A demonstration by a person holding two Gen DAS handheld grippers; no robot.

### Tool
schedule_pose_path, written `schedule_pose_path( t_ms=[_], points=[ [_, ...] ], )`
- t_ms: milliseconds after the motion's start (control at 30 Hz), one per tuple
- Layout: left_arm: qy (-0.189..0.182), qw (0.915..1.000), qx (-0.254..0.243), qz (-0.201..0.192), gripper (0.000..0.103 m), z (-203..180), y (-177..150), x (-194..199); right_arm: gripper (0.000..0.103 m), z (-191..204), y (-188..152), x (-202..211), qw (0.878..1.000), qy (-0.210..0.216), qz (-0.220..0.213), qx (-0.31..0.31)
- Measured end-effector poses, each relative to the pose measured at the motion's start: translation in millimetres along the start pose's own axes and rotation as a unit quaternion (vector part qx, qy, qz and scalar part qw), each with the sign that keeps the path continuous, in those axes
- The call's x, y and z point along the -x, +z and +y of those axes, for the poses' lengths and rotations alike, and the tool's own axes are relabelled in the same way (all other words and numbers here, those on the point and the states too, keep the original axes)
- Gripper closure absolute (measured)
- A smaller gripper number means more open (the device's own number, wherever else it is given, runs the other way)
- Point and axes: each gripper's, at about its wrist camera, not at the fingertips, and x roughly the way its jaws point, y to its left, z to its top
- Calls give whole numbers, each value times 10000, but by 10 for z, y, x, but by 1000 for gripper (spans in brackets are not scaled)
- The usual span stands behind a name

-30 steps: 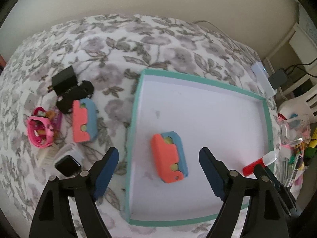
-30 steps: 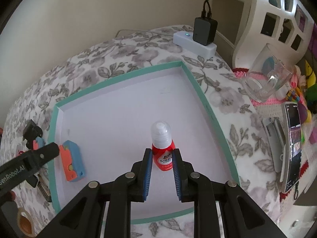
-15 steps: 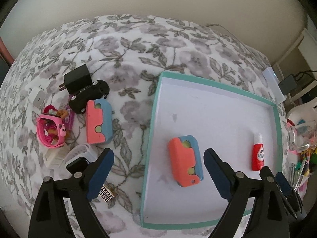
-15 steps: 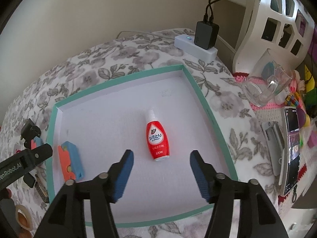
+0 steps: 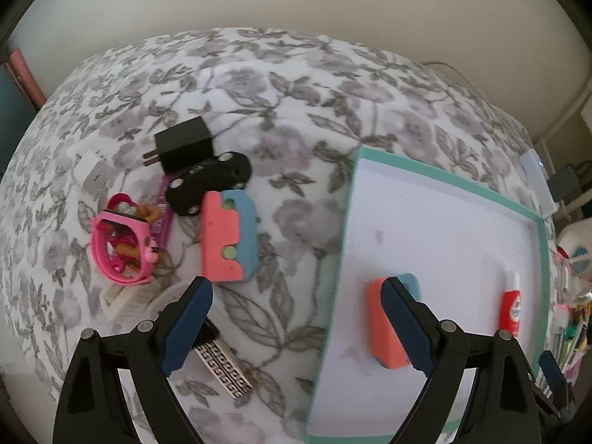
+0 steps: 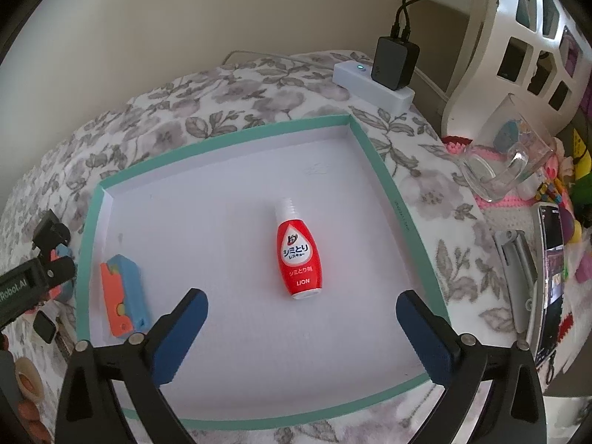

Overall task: Organize rigid objects
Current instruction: 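Withdraw both tools from the tray back toward the remaining items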

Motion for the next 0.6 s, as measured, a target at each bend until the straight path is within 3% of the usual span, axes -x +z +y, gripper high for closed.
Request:
schedule_pose_path(
  t_ms=[233, 367, 400, 600],
  points=[
    [-151, 9993, 320, -138, 10, 206, 89, 42, 0, 64, 11, 35, 9999, 84, -90, 32],
    [-366, 9973, 541, -326, 8, 374, 171, 138, 0, 109, 41, 100, 9984, 508, -219, -68],
    [-371, 9970, 574, -371, 1, 411, 189, 161, 0, 132, 47, 117, 9978, 611, -237, -85],
    [-231, 9937, 819, -733, 0, 761, 298, 393, 0, 474, 62, 306, 9958, 635, -541, 385]
  ],
)
